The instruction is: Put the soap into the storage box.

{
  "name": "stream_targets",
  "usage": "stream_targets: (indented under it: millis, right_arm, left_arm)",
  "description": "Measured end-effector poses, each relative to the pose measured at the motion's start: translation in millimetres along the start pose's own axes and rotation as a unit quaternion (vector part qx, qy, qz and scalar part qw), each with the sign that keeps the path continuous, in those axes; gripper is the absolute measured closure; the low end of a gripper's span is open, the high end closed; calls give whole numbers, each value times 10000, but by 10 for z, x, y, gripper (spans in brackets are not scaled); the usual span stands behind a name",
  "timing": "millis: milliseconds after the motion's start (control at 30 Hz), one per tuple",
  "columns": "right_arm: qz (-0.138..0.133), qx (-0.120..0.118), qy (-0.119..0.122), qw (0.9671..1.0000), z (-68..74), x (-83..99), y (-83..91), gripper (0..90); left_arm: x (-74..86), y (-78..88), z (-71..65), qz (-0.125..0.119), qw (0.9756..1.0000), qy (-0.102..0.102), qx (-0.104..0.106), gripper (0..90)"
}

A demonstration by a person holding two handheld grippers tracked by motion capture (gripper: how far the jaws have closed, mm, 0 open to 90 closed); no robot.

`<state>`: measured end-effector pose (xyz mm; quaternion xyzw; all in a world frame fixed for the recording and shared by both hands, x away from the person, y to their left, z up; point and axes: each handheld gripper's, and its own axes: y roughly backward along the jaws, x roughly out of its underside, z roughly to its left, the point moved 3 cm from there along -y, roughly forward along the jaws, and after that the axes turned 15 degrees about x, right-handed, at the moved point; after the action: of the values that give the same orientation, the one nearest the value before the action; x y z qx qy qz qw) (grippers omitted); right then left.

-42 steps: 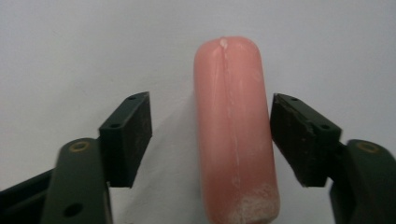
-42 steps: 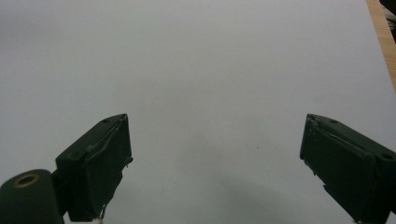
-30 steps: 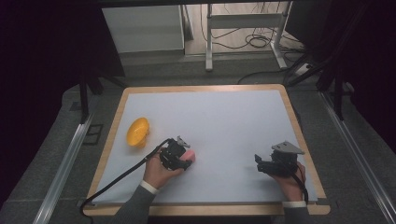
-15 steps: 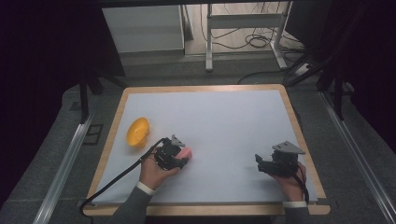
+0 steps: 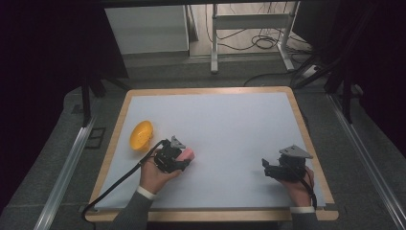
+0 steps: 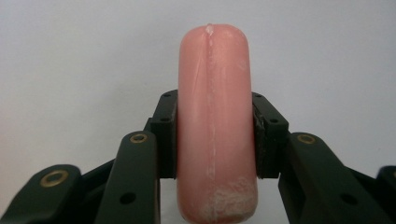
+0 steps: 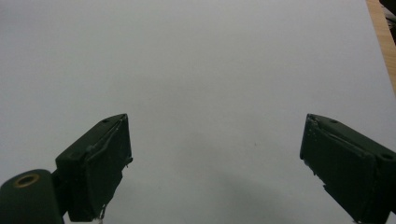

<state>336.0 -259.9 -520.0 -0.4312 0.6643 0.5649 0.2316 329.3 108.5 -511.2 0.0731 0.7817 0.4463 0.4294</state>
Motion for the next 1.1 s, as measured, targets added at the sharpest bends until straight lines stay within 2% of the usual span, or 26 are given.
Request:
stream_targets:
  millis: [433,767,1100]
  right_arm:
    - [24,0,19,10000,12,7,-10,86]
    - [27,4,22,10000,10,7,-10,86]
    - [32,-2,23,10000,11,11,-13,85]
  left_arm:
    - [0,62,39,-92,10000,25,-16,601]
    - [-25,247,115,-233,9996,75,-166,601]
    - [-32,310,164,-251,9994,97,-215,600]
